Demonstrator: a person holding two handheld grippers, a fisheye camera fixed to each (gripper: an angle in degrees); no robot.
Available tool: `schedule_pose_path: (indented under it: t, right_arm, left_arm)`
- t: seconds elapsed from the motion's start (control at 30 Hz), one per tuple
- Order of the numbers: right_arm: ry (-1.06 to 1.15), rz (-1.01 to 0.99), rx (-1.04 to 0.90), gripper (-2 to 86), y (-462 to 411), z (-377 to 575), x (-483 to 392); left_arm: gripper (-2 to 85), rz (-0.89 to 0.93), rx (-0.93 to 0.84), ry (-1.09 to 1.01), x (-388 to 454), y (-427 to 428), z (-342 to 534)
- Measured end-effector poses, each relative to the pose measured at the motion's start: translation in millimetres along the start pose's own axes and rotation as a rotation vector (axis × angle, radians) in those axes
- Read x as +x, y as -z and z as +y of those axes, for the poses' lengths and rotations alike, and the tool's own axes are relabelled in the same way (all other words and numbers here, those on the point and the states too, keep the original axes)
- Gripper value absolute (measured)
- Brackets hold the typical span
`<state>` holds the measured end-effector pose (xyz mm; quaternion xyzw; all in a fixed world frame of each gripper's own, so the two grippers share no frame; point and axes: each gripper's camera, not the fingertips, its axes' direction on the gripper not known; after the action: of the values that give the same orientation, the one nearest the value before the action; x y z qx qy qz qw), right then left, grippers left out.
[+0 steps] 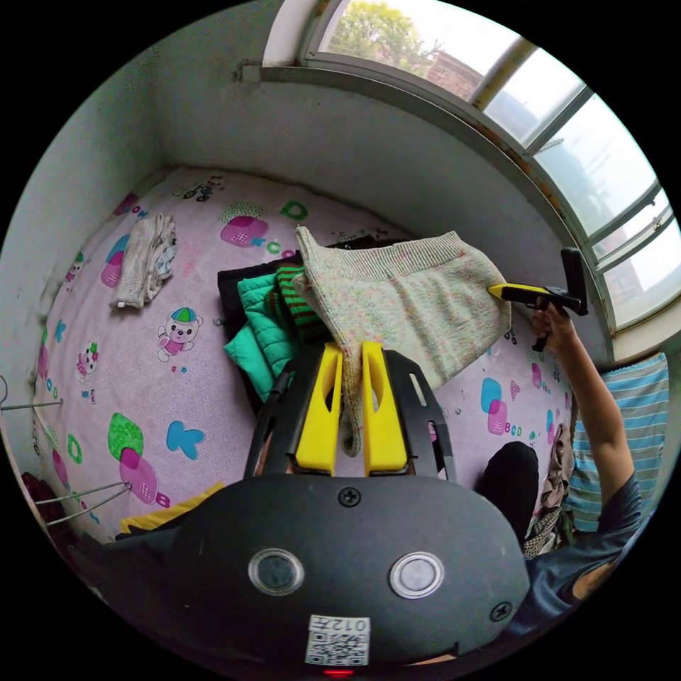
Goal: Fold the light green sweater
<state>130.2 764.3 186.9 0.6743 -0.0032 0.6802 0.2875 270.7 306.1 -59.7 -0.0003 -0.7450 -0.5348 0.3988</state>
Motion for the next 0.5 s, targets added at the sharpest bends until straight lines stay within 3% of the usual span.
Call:
schedule_pose_path:
  t: [0.5]
  right_arm:
    - [-0.067, -0.060, -0.032, 4.7, -31, -25, 42]
  left_arm:
    - [7.0, -0.017, -0.110, 0.031, -13, -35, 10]
